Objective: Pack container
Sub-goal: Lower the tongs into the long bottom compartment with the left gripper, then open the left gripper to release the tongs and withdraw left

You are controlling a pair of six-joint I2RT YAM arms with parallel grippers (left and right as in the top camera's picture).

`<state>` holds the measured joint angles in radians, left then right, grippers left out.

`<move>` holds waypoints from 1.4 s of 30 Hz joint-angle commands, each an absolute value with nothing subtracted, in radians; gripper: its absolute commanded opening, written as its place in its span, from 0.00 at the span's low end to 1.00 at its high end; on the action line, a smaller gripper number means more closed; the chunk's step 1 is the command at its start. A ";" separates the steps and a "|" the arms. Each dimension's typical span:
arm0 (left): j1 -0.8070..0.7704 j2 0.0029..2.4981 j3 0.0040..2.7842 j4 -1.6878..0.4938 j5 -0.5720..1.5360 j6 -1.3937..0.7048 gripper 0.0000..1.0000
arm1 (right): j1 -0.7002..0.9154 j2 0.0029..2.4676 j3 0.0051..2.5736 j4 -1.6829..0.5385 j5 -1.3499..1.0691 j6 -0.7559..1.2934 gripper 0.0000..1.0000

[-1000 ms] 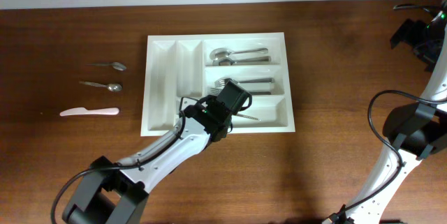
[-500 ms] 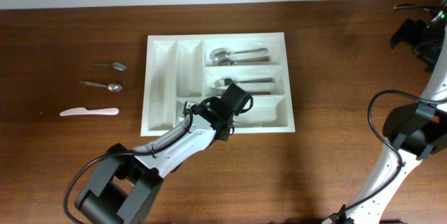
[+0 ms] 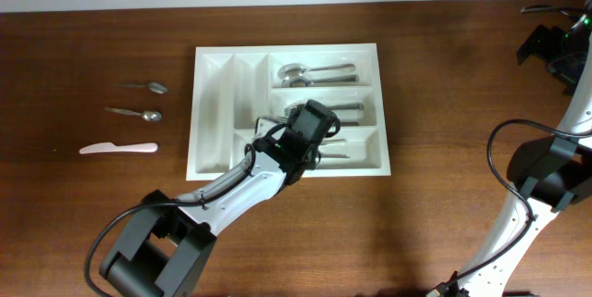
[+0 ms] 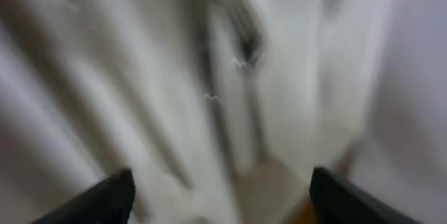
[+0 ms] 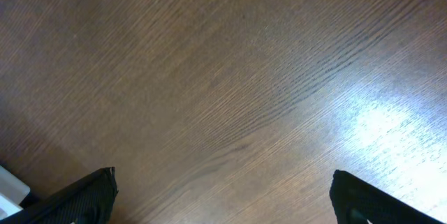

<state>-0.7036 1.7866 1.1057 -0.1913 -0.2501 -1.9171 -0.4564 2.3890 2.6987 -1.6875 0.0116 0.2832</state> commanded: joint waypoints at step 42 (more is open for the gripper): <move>-0.056 1.360 1.164 -0.698 -0.322 -0.501 0.96 | -0.452 2.361 2.714 -1.688 0.007 0.281 0.99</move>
<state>-0.0807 1.3159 1.1622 -0.7074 -0.2550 -0.4091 -0.4564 2.3890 2.6987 -1.6875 0.0090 0.2840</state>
